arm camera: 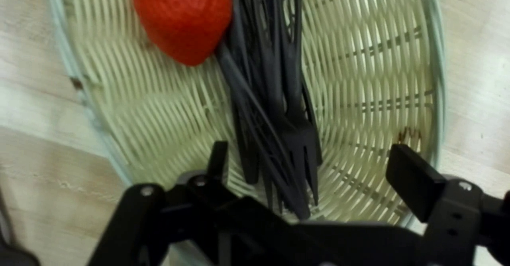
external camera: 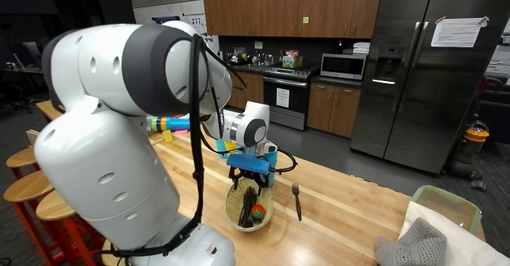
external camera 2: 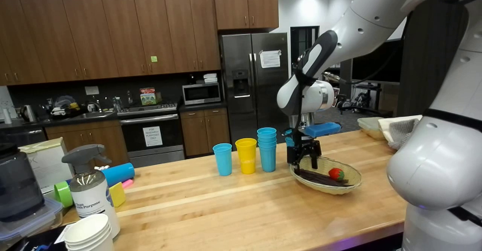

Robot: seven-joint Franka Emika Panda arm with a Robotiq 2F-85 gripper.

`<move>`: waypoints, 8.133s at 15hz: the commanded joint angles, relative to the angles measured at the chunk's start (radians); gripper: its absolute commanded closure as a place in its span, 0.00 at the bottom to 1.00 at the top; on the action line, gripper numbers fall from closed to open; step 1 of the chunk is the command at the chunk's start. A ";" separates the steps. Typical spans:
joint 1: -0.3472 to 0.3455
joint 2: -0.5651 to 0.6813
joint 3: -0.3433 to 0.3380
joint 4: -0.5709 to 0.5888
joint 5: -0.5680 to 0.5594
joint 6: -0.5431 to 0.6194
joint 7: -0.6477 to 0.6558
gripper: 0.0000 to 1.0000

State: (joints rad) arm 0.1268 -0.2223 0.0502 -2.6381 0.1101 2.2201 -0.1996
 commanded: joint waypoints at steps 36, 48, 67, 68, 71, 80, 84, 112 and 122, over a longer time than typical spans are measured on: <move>-0.068 -0.244 0.001 -0.004 -0.203 -0.148 0.073 0.94; -0.034 -0.349 0.066 0.194 -0.350 -0.325 0.052 0.94; 0.154 0.111 0.353 0.701 -0.530 -0.461 0.047 0.94; 0.163 0.139 0.357 0.726 -0.541 -0.470 0.043 0.94; 0.192 0.223 0.361 0.794 -0.569 -0.484 0.039 0.94; 0.256 0.414 0.350 0.967 -0.586 -0.481 0.016 0.94; 0.278 0.457 0.334 1.010 -0.579 -0.441 0.025 0.94; 0.235 0.276 0.195 0.729 -0.840 -0.128 0.800 0.94; 0.255 0.293 0.243 0.765 -0.838 -0.243 0.768 0.94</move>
State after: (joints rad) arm 0.3758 0.0840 0.2733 -1.8828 -0.7129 2.0194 0.5848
